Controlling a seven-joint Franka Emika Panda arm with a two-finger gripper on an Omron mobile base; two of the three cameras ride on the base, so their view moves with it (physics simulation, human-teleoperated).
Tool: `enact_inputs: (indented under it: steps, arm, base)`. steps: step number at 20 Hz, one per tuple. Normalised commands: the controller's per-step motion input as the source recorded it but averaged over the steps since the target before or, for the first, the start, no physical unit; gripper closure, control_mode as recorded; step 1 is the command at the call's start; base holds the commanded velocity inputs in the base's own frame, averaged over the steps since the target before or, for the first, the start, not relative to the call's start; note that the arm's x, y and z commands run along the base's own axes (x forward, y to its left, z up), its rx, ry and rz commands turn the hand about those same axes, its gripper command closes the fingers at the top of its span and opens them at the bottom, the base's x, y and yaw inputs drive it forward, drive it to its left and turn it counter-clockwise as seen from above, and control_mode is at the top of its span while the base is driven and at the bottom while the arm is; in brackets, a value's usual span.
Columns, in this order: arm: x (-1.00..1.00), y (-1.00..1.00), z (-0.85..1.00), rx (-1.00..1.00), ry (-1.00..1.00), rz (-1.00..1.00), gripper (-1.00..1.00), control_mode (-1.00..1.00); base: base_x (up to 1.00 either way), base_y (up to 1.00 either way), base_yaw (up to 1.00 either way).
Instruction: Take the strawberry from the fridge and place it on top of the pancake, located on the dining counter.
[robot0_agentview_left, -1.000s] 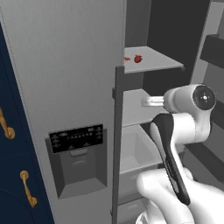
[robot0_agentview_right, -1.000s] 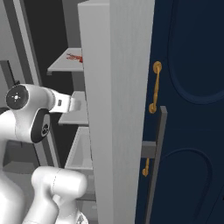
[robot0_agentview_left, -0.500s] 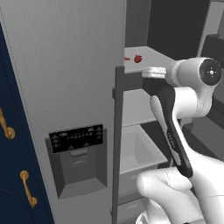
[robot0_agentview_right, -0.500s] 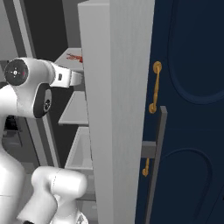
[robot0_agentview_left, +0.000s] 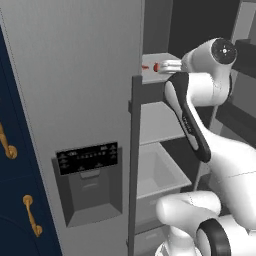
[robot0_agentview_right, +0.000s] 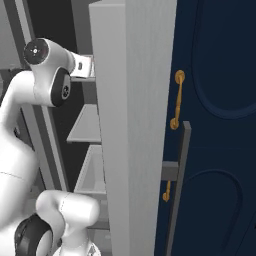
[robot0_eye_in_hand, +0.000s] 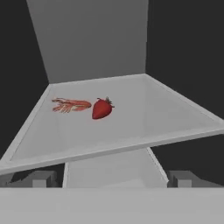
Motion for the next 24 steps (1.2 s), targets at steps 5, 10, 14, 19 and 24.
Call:
enact_inputs:
  steps: [5,10,14,19,24]
  arm:
    - [1.00,0.00,0.07,-0.08,0.02,0.00,-1.00,-1.00]
    - [0.91,0.00,-0.03,0.00,0.09,0.00,-1.00,-1.00]
    - [0.57,0.09,-0.04,0.01,0.11,0.00,-1.00,-1.00]
    - [0.52,0.25,-0.24,0.00,0.09,0.00,-1.00,-1.00]
    - [0.36,0.04,-0.11,0.00,0.04,0.00,-1.00,-1.00]
  base:
    - [0.00,0.00,0.00]
    - [0.00,0.00,0.00]
    - [0.00,0.00,0.00]
    - [0.00,0.00,0.00]
    - [0.00,0.00,0.00]
